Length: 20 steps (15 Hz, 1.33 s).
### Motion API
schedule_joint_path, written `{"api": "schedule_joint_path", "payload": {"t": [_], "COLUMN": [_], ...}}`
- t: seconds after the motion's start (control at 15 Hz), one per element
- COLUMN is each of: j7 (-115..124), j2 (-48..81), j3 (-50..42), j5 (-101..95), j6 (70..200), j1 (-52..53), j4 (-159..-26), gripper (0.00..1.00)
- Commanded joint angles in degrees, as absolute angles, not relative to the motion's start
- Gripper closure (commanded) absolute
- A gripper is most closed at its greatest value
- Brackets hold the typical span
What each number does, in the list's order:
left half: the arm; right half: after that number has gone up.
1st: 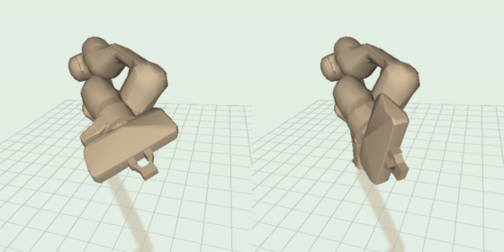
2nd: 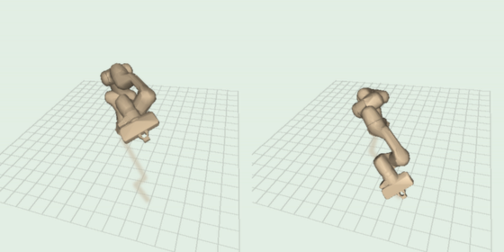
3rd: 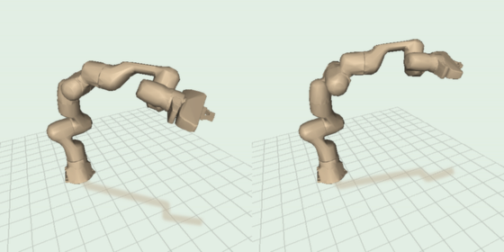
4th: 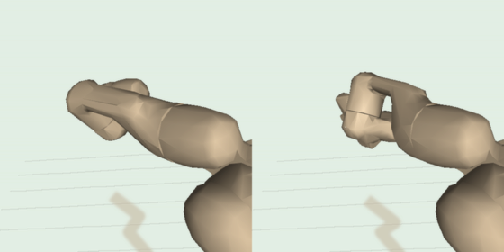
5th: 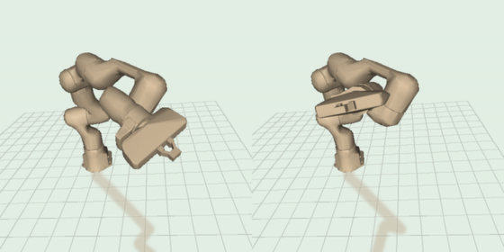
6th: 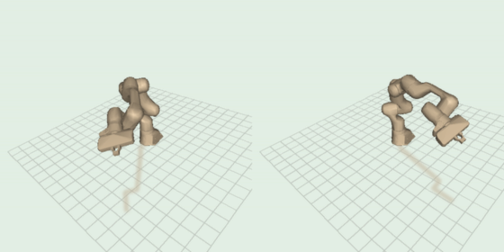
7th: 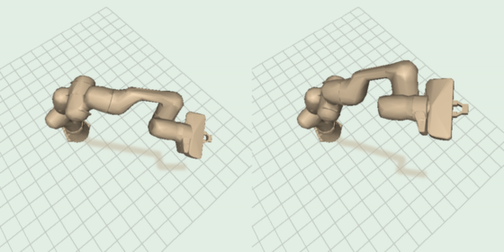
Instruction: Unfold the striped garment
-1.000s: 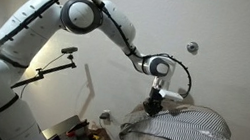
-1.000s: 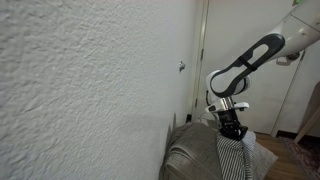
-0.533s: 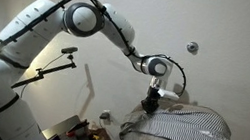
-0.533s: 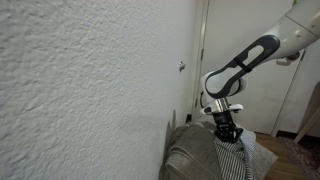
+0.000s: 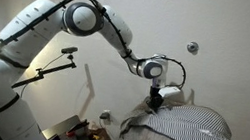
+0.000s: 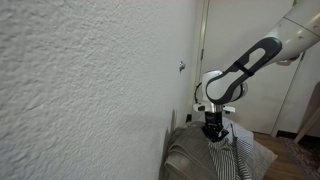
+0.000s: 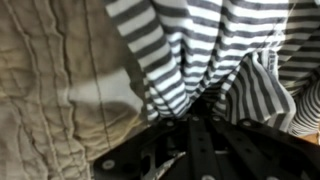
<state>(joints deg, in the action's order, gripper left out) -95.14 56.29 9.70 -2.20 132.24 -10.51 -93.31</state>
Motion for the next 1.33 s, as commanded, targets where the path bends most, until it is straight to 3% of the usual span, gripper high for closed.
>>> {"api": "schedule_joint_path", "payload": {"t": [0.0,0.73,1.0,1.27], "j7": [-94.3,-96.6,-95.9,-94.6], "j2": [55.2,51.1,51.2,50.2], "j3": [10.3,16.2,16.2,14.7], "j5": [-0.3,6.2,8.3,5.6], "j6": [141.5,139.5,147.1,165.1], "j1": [-10.8,-14.0,-14.1,-13.4], "j4": [-96.7,-98.3,-98.9,-103.3], "gripper": [1.0,1.0,1.0,1.0]}}
